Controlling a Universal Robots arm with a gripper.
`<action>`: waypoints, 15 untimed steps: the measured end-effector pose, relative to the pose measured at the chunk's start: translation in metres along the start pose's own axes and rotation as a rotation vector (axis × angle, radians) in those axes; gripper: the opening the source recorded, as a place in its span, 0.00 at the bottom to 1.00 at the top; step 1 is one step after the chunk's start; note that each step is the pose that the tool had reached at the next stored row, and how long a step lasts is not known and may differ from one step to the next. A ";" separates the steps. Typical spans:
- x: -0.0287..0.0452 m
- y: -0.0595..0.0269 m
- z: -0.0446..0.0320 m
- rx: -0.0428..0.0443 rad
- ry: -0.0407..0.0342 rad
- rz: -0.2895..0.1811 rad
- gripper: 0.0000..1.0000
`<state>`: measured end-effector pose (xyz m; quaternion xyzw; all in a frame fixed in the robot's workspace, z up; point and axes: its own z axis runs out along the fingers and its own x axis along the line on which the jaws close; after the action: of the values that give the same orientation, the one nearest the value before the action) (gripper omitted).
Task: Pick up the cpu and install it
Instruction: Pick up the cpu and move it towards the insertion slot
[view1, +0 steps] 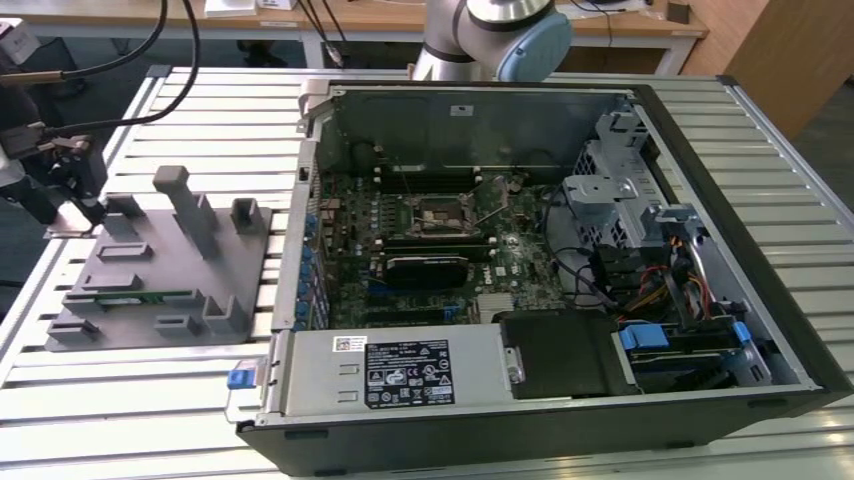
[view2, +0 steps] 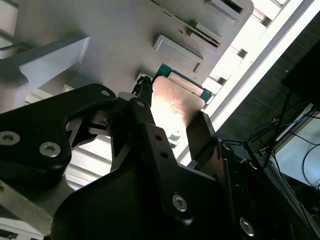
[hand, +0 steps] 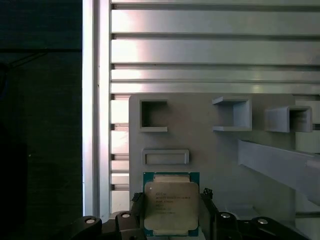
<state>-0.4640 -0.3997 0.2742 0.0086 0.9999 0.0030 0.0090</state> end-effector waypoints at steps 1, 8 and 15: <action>0.0000 0.0000 -0.0006 0.0000 0.0000 0.000 0.53; -0.0001 0.0002 -0.0052 0.0000 0.0000 0.000 0.53; -0.0002 0.0004 -0.0107 0.0000 0.0001 0.000 0.53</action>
<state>-0.4640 -0.3994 0.2848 0.0086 0.9999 0.0030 0.0089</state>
